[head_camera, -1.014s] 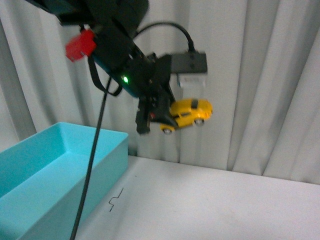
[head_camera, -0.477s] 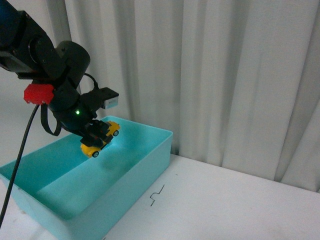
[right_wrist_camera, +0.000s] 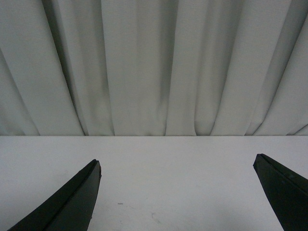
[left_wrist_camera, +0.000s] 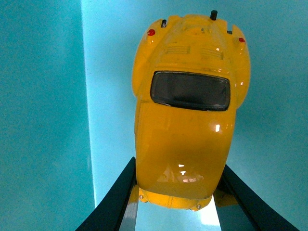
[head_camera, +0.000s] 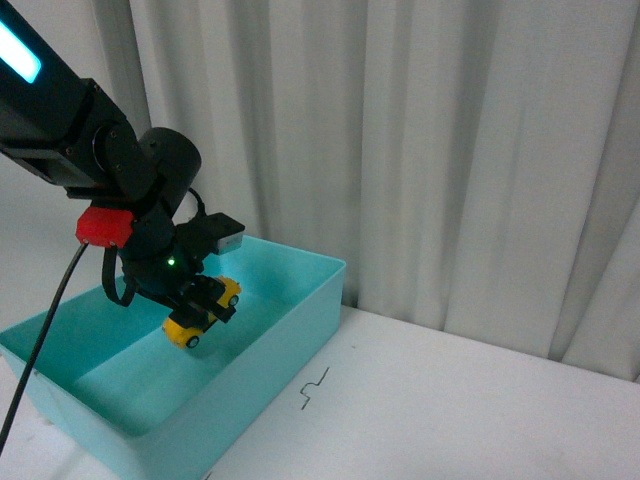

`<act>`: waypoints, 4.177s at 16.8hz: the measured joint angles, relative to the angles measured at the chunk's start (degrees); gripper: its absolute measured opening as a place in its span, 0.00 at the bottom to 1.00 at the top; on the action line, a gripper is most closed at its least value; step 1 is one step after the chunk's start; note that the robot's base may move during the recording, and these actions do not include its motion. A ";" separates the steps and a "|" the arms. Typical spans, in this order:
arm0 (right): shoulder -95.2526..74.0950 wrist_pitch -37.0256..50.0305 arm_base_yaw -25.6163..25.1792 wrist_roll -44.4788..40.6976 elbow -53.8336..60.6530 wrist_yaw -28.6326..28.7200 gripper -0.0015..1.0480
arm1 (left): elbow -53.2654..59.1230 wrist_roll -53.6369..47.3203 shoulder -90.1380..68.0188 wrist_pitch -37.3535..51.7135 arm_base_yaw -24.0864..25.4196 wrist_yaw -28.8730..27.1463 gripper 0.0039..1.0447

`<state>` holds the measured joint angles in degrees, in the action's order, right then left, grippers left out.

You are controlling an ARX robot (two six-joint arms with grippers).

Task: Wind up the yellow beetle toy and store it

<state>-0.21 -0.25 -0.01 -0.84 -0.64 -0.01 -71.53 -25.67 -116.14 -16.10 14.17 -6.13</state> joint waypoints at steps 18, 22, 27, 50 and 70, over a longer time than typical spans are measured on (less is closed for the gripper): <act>0.00 0.02 0.00 0.00 0.00 0.00 0.94 | 29.33 17.55 50.51 33.07 -1.14 18.29 0.74; 0.00 0.02 0.00 0.00 0.00 0.00 0.94 | 49.11 24.46 66.12 43.39 -6.19 14.12 0.27; 0.00 0.02 0.00 0.00 0.00 -0.02 0.94 | 60.17 25.46 75.71 44.89 -11.72 7.91 0.01; 0.00 0.02 0.00 0.02 0.00 0.00 0.94 | 70.97 25.49 101.20 31.12 -14.14 6.10 0.01; 0.00 0.02 0.00 0.00 0.00 0.00 0.94 | 70.93 25.53 115.80 15.89 -14.14 6.10 0.96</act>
<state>-0.21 -0.23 -0.01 -0.84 -0.64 -0.01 -0.60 -0.14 -0.34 -0.21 0.03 -0.03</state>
